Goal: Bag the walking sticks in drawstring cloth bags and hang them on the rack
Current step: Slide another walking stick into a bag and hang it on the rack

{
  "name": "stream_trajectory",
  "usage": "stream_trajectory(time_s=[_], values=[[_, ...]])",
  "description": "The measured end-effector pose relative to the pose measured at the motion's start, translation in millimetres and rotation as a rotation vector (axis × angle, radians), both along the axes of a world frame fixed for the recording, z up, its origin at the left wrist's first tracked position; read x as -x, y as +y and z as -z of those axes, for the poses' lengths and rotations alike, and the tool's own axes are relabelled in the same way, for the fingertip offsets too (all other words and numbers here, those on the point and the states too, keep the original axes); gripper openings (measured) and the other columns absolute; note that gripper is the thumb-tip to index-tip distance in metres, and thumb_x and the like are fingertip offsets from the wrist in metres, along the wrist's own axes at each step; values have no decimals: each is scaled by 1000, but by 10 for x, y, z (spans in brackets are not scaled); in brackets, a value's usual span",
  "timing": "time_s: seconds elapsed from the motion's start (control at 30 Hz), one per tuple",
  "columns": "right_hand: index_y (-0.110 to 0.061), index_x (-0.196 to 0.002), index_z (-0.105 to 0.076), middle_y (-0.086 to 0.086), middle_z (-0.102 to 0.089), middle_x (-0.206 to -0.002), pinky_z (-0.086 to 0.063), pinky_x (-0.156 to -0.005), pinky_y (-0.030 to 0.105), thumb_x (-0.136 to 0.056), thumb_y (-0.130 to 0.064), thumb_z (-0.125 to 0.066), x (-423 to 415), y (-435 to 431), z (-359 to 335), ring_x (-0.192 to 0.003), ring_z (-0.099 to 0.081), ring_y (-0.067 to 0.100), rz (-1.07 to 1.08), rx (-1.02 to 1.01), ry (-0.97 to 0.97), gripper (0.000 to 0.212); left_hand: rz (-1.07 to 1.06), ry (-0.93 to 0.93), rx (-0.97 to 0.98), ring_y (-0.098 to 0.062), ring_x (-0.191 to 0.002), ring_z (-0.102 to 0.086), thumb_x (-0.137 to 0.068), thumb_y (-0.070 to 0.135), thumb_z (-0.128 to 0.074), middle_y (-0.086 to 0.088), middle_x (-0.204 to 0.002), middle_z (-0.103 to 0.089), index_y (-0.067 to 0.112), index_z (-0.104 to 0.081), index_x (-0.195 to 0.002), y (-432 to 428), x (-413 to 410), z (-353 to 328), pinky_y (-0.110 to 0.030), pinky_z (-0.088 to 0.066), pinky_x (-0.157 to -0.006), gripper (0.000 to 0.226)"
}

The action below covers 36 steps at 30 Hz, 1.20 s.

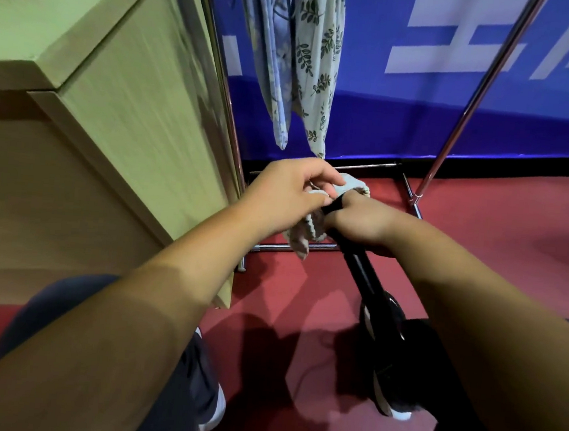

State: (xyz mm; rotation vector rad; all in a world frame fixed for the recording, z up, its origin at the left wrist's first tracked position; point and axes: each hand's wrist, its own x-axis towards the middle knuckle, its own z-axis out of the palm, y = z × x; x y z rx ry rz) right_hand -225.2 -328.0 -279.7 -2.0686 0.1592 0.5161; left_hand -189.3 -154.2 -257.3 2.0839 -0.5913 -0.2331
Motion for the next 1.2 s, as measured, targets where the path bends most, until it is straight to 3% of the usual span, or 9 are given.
stream_trajectory(time_s=[0.2,0.3,0.37,0.4,0.5,0.7,0.97,1.1,1.2], values=[[-33,-135,-51,5,-72,-112,-60,-55,35,-102,-37,-68,17,20,30,-75,-81,30,105,-76,54,37,-107,103,170,-9,-82,-66,-90,3,-75,6,-94,-79,28,-79,-104,-11,-80,18,-42,-59,-95,29],[-26,-111,-65,6,-74,-90,-58,-46,33,-106,-25,-61,66,92,16,-57,-74,21,157,-117,16,7,8,219,233,-10,-85,-65,-92,-3,-74,0,-97,-77,15,-78,-114,-35,-40,-32,-30,-57,-89,29],[-19,-99,-72,14,-75,-82,-65,-56,48,-99,-24,-64,37,104,43,-61,-75,29,203,-166,43,9,125,279,226,-9,-88,-67,-92,-8,-72,-7,-100,-76,9,-76,-118,-86,49,-86,-23,-56,-84,32],[-19,-105,-74,17,-78,-86,-66,-65,56,-94,-30,-67,20,113,37,-67,-77,34,217,-215,79,17,151,271,186,-6,-85,-66,-91,-9,-71,-7,-103,-76,11,-76,-119,-107,71,-96,-20,-54,-80,35],[-26,-115,-72,6,-72,-77,-57,-61,36,-96,-28,-69,-27,103,19,-61,-67,21,258,-369,152,20,77,54,-72,6,-73,-59,-84,-4,-69,5,-109,-69,26,-74,-119,-115,11,-60,-9,-45,-69,46],[3,-137,-60,20,-75,-95,-65,-59,33,-106,-12,-54,-115,53,-23,-68,-75,26,440,-526,375,36,31,-29,-406,4,-76,-59,-79,4,-84,20,-95,-53,28,-72,-130,-10,-95,21,-15,-46,-69,58],[6,-105,-68,28,-72,-111,-63,-96,49,-91,-19,-63,-64,59,-291,-105,-75,42,429,-631,474,28,32,-3,-434,-23,-90,-70,-74,11,-89,-1,-102,-71,30,-75,-122,65,-114,105,-40,-58,-82,53],[-3,-82,-65,15,-75,-79,-64,-72,31,-101,-6,-53,57,-40,-348,-97,-69,36,418,-652,283,22,9,49,-394,-16,-80,-68,-72,15,-91,-2,-108,-64,37,-76,-110,108,-146,149,-34,-60,-73,47],[-13,-82,-76,9,-73,-90,-63,-65,35,-76,-18,-70,155,-34,-314,-82,-66,24,210,-723,343,9,62,45,-384,-13,-90,-65,-66,35,-99,11,-99,-60,43,-70,-96,116,-121,151,-35,-57,-83,42]])
